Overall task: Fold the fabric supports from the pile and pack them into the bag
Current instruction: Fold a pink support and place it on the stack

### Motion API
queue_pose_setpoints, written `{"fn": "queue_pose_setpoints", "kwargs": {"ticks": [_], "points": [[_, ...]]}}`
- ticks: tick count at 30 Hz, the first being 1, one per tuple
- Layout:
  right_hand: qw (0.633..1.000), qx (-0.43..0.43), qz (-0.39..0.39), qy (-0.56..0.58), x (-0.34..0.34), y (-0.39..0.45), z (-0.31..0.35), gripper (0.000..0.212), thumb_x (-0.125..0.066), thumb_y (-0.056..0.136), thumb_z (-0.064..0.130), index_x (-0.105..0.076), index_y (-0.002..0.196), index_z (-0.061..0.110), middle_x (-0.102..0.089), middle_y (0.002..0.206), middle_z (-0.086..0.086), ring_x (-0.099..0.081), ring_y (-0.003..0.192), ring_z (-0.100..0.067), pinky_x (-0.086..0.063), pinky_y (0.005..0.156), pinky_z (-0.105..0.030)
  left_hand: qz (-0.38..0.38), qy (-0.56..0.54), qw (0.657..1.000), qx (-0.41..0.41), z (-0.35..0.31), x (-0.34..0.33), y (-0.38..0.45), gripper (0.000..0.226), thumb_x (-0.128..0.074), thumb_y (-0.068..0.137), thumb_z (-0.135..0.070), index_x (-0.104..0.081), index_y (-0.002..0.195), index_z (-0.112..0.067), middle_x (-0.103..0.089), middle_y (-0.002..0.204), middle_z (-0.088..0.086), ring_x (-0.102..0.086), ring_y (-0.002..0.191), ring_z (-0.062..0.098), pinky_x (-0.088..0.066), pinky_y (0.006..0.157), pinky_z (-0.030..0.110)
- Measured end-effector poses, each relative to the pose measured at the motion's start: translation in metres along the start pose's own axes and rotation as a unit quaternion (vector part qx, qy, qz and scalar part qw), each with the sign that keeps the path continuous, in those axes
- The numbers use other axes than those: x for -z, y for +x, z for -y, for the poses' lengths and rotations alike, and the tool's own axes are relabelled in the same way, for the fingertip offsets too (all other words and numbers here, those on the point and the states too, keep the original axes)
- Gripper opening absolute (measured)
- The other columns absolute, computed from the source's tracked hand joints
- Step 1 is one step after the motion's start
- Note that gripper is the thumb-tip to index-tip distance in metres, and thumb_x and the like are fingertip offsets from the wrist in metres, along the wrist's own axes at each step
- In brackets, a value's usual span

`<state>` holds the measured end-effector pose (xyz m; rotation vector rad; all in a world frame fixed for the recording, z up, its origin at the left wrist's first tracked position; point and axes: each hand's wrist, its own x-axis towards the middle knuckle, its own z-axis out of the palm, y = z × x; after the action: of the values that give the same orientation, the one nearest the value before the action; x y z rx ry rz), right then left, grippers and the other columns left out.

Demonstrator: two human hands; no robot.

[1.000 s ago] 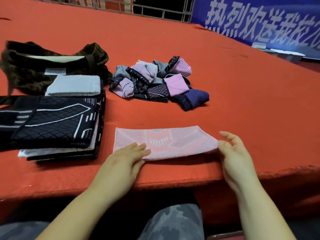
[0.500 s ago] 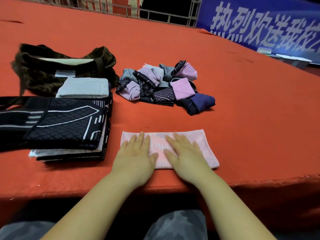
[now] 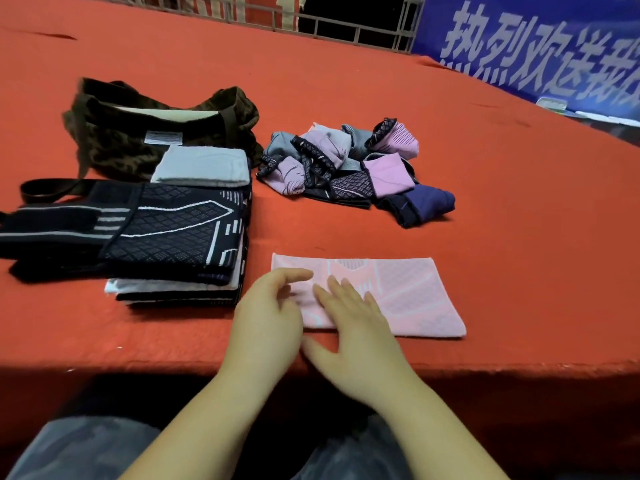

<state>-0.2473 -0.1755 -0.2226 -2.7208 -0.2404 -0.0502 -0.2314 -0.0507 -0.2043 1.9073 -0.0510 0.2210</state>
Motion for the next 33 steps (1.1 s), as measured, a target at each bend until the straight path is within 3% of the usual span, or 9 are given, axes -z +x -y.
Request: {"fn": "queue_pose_setpoints", "kwargs": {"ticks": [4, 8, 12, 14, 16, 19, 25, 28, 33], "points": [[0.999, 0.002, -0.048, 0.000, -0.012, 0.019, 0.016, 0.089, -0.005, 0.066, 0.054, -0.036, 0.144, 0.025, -0.024, 0.156, 0.001, -0.016, 0.145, -0.016, -0.001, 0.116, -0.029, 0.002, -0.148, 0.988, 0.036, -0.004, 0.001, -0.005, 0.050, -0.041, 0.080, 0.018, -0.065, 0.089, -0.025, -0.068, 0.089, -0.009, -0.061, 0.070, -0.009, -0.043, 0.068, 0.004], [0.987, -0.037, -0.114, 0.108, -0.014, 0.019, 0.023, 0.057, -0.024, 0.085, 0.036, -0.054, 0.132, 0.022, -0.050, 0.141, 0.001, -0.041, 0.131, -0.015, -0.021, 0.110, -0.026, -0.053, -0.134, 0.989, 0.016, -0.002, -0.005, -0.003, 0.034, -0.051, 0.092, -0.005, -0.056, 0.115, -0.030, -0.052, 0.126, -0.012, -0.046, 0.118, -0.003, -0.031, 0.103, 0.012], [0.876, -0.158, -0.292, 0.350, 0.004, 0.016, 0.022, 0.022, -0.044, 0.092, 0.029, -0.060, 0.098, 0.016, -0.067, 0.096, -0.005, -0.057, 0.085, -0.012, -0.037, 0.074, -0.022, 0.052, -0.124, 0.989, 0.063, -0.005, -0.021, 0.002, 0.042, -0.040, 0.100, -0.012, -0.039, 0.141, -0.014, -0.041, 0.143, -0.005, -0.037, 0.128, 0.002, -0.023, 0.104, 0.009], [0.827, -0.182, -0.339, 0.409, 0.016, 0.015, 0.012, 0.022, -0.049, 0.088, 0.019, -0.056, 0.108, 0.016, -0.064, 0.090, 0.000, -0.059, 0.080, -0.011, -0.042, 0.076, -0.027, 0.119, -0.068, 0.990, 0.013, -0.004, -0.035, 0.006, 0.046, -0.040, 0.100, -0.014, -0.034, 0.145, -0.015, -0.032, 0.152, -0.002, -0.028, 0.139, 0.006, -0.017, 0.115, 0.021], [0.804, -0.183, -0.341, 0.452, 0.029, 0.010, 0.002, 0.050, -0.051, 0.086, -0.002, -0.046, 0.129, 0.023, -0.062, 0.097, 0.002, -0.062, 0.085, -0.014, -0.048, 0.083, -0.030, 0.164, 0.002, 0.985, -0.044, -0.008, -0.048, 0.011, 0.052, -0.040, 0.100, -0.017, -0.023, 0.149, -0.016, -0.019, 0.157, -0.001, -0.015, 0.144, 0.006, -0.007, 0.117, 0.021], [0.845, -0.200, -0.340, 0.361, 0.045, -0.003, -0.021, 0.071, -0.053, 0.079, -0.009, -0.036, 0.140, 0.024, -0.058, 0.092, 0.012, -0.059, 0.078, -0.013, -0.046, 0.080, -0.025, 0.190, 0.114, 0.969, -0.108, -0.014, -0.064, 0.017, 0.058, -0.038, 0.100, -0.027, -0.012, 0.151, -0.021, 0.000, 0.160, 0.001, -0.003, 0.147, 0.012, -0.002, 0.114, 0.018], [0.896, -0.209, -0.329, 0.211, 0.043, -0.027, -0.058, 0.045, -0.057, 0.074, 0.001, -0.061, 0.115, 0.021, -0.064, 0.111, 0.001, -0.061, 0.093, -0.018, -0.049, 0.090, -0.035, 0.259, 0.344, 0.885, -0.179, -0.012, -0.089, 0.020, 0.068, -0.014, 0.093, -0.055, -0.002, 0.152, -0.023, 0.013, 0.159, 0.005, 0.009, 0.147, 0.020, 0.006, 0.116, 0.031], [0.898, -0.210, -0.341, 0.185, 0.042, -0.031, -0.069, 0.046, -0.057, 0.075, -0.007, -0.062, 0.112, 0.021, -0.061, 0.108, 0.004, -0.060, 0.089, -0.017, -0.045, 0.087, -0.026, 0.267, 0.384, 0.860, -0.202, -0.013, -0.097, 0.019, 0.089, 0.004, 0.074, -0.064, -0.003, 0.152, -0.022, 0.011, 0.159, 0.005, 0.012, 0.146, 0.021, 0.010, 0.115, 0.033], [0.912, -0.202, -0.346, 0.089, 0.038, -0.027, -0.077, 0.048, -0.053, 0.072, -0.008, -0.065, 0.112, 0.015, -0.058, 0.110, -0.003, -0.056, 0.098, -0.029, -0.043, 0.092, -0.038, 0.303, 0.430, 0.833, -0.172, -0.019, -0.105, 0.021, 0.066, -0.025, 0.099, -0.048, -0.002, 0.152, -0.016, 0.011, 0.159, 0.009, 0.015, 0.145, 0.024, 0.012, 0.115, 0.040]]}}
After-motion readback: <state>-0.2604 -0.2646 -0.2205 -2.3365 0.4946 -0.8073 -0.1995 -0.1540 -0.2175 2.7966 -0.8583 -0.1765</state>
